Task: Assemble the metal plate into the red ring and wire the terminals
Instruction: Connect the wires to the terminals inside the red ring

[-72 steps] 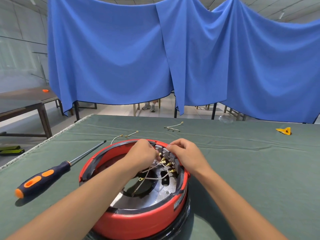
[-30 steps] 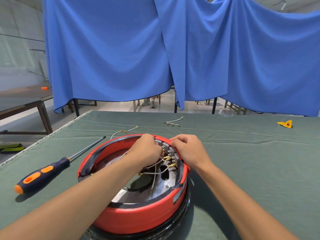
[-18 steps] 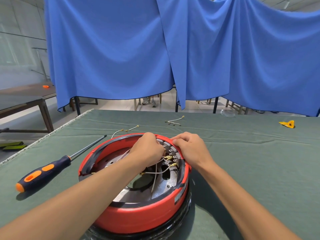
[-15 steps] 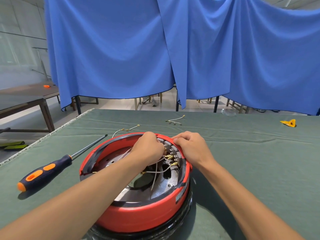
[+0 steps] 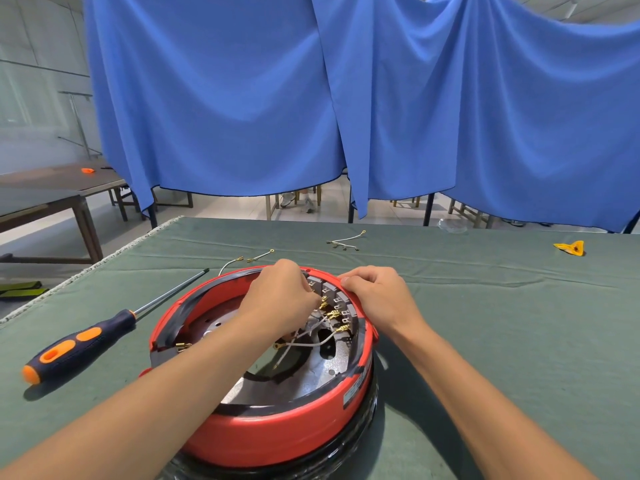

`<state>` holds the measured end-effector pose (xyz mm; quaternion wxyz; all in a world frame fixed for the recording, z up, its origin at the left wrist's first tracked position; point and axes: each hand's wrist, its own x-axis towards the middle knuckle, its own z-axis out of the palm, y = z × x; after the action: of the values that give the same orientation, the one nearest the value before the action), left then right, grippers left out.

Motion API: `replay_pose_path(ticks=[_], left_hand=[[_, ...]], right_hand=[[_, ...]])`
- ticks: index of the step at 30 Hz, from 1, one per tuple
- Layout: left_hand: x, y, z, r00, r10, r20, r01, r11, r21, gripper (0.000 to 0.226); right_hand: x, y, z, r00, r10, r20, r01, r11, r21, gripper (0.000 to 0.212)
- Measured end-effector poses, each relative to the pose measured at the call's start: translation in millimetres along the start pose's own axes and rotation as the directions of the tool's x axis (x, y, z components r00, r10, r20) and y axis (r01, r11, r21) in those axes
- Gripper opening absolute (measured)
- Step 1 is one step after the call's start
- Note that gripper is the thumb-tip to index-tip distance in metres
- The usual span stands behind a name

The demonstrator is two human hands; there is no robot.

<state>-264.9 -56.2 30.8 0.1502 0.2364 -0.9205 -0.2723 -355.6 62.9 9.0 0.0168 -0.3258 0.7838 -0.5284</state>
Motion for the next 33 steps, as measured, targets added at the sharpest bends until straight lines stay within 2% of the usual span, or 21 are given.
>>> replay_pose_path(ticks=[6,11,18,26,33], left_hand=[[-0.2,2.7,4.3,0.999,0.032,-0.039,-0.025,0.985,0.172,0.014],[0.7,4.8,7.5,0.993,0.077,-0.085,-0.054,0.969,0.241,0.011],[-1.0,6.7,7.5,0.984,0.151,-0.099,-0.117,0.951,0.285,0.012],[-3.5,7.5,5.5,0.98,0.175,-0.093,-0.144,0.952,0.271,0.013],[-4.3,10.5,3.8,0.985,0.152,-0.08,-0.125,0.954,0.273,0.015]], right_hand=[[0.9,2.3,2.0,1.0,0.006,-0.01,-0.006,1.0,0.026,0.034],[1.9,3.5,2.6,1.0,-0.001,-0.011,0.002,0.999,0.033,0.034],[2.6,4.8,2.8,1.0,-0.008,-0.016,0.009,1.0,0.025,0.032],[2.0,4.0,2.2,1.0,-0.007,-0.013,0.007,1.0,-0.017,0.021],[2.1,4.2,2.5,1.0,0.014,-0.012,-0.014,1.0,-0.009,0.021]])
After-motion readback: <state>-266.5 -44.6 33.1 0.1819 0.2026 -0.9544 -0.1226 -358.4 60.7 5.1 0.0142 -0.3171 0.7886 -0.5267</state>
